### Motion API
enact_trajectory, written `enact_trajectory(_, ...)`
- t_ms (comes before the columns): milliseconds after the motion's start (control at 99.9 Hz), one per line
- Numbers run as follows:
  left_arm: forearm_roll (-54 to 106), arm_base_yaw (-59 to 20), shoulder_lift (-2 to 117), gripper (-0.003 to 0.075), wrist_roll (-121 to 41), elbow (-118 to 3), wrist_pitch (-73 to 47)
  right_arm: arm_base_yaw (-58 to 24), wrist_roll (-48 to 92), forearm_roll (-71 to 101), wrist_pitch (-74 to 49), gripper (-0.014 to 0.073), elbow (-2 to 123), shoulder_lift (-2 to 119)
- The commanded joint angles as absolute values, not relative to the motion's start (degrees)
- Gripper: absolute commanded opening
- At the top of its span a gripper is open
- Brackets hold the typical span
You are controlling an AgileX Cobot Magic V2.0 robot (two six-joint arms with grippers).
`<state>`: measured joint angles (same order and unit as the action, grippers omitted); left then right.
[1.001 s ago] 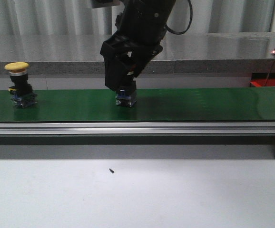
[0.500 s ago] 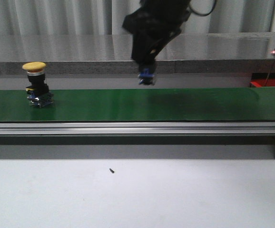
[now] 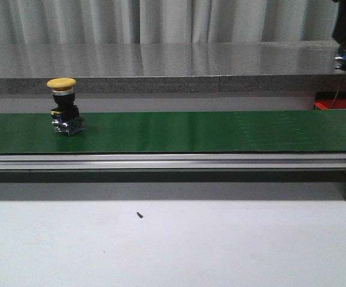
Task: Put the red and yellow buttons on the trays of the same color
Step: 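Carry the red button into the red tray and release, then grasp the yellow button on the belt with the right gripper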
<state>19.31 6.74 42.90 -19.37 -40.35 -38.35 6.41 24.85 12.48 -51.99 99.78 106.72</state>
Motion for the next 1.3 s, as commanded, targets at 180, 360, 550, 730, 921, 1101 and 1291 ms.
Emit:
enact_trajectory(180,20.3,6.4,42.7,-0.0020,-19.1,-41.9,-34.4,15.1,24.9,13.3,-44.7,0.0057,94.2,104.0)
enact_trajectory(360,20.3,6.4,42.7,-0.0020,-19.1,-41.9,-34.4,17.5,24.9,15.6,-38.7,0.0057,88.9,104.9)
enact_trajectory(550,20.3,6.4,42.7,-0.0020,-19.1,-41.9,-34.5,17.6,24.9,18.8,-37.8,0.0057,88.6,110.0)
enact_trajectory(730,20.3,6.4,42.7,-0.0020,-19.1,-41.9,-34.7,17.6,24.9,18.8,-38.1,0.0057,88.6,113.6)
enact_trajectory(921,20.3,6.4,42.7,-0.0020,-19.1,-41.9,-34.8,17.6,24.9,18.7,-38.1,0.0213,88.6,114.0)
enact_trajectory(1101,20.3,6.4,42.7,-0.0020,-19.1,-41.9,-34.8,17.6,24.9,18.8,-38.3,0.0470,88.6,113.4)
enact_trajectory(1291,20.3,6.4,42.7,-0.0020,-19.1,-41.9,-34.8,17.6,24.9,18.7,-37.7,0.0463,88.6,109.7)
